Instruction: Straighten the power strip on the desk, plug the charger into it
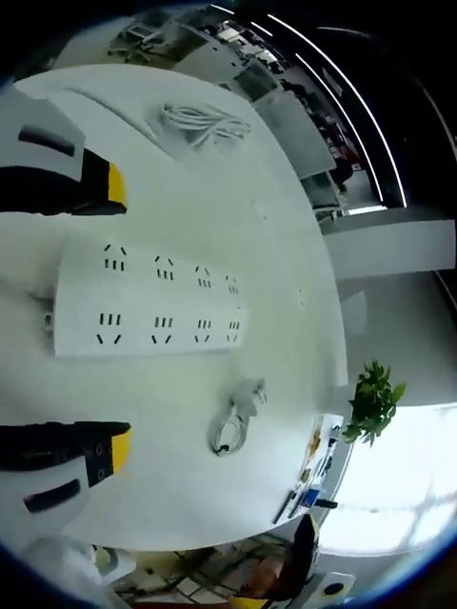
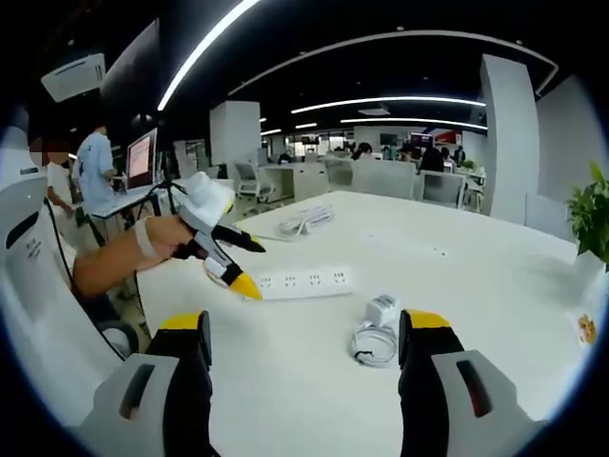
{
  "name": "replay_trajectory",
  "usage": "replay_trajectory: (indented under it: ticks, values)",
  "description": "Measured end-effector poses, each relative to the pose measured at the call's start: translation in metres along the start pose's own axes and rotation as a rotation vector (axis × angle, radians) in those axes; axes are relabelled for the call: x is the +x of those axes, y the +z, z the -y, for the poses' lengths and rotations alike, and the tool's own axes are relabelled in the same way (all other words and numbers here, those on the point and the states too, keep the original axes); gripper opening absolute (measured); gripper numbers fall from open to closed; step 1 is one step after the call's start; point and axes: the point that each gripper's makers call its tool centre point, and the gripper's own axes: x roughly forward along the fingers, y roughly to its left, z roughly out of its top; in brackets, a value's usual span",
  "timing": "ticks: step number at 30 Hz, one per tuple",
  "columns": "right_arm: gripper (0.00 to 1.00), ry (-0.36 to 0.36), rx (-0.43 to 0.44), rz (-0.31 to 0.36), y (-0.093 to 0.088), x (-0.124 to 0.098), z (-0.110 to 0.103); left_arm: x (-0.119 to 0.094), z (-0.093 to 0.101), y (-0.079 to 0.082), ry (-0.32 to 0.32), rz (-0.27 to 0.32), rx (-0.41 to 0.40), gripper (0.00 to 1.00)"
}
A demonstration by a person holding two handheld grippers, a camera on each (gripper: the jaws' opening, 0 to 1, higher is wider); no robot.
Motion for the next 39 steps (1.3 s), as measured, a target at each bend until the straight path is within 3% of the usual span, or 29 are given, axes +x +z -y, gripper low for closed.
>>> replay_trajectory:
  ticks: [5,11,21,31,39]
  values:
    - [0.79,0.007,0.001,-0.002,-0.001,0.001,0.0,0.011,-0.002,-0.005,0.013,-0.055,0.021,0.89]
    - [0.79,0.01,0.008,-0.002,-0.002,0.0,0.001,0.016,-0.002,-0.006,0.01,-0.076,0.03,0.83]
    - [0.79,0.016,0.014,-0.006,-0.006,0.0,0.004,0.022,-0.008,-0.015,0.029,-0.122,0.015,0.82]
    - [0.78,0.04,0.019,-0.013,-0.008,0.004,-0.001,0.026,-0.016,-0.02,0.031,-0.139,0.007,0.76]
    - [0.78,0.057,0.028,-0.029,-0.013,0.009,-0.006,0.029,-0.017,-0.018,-0.01,-0.145,0.014,0.7]
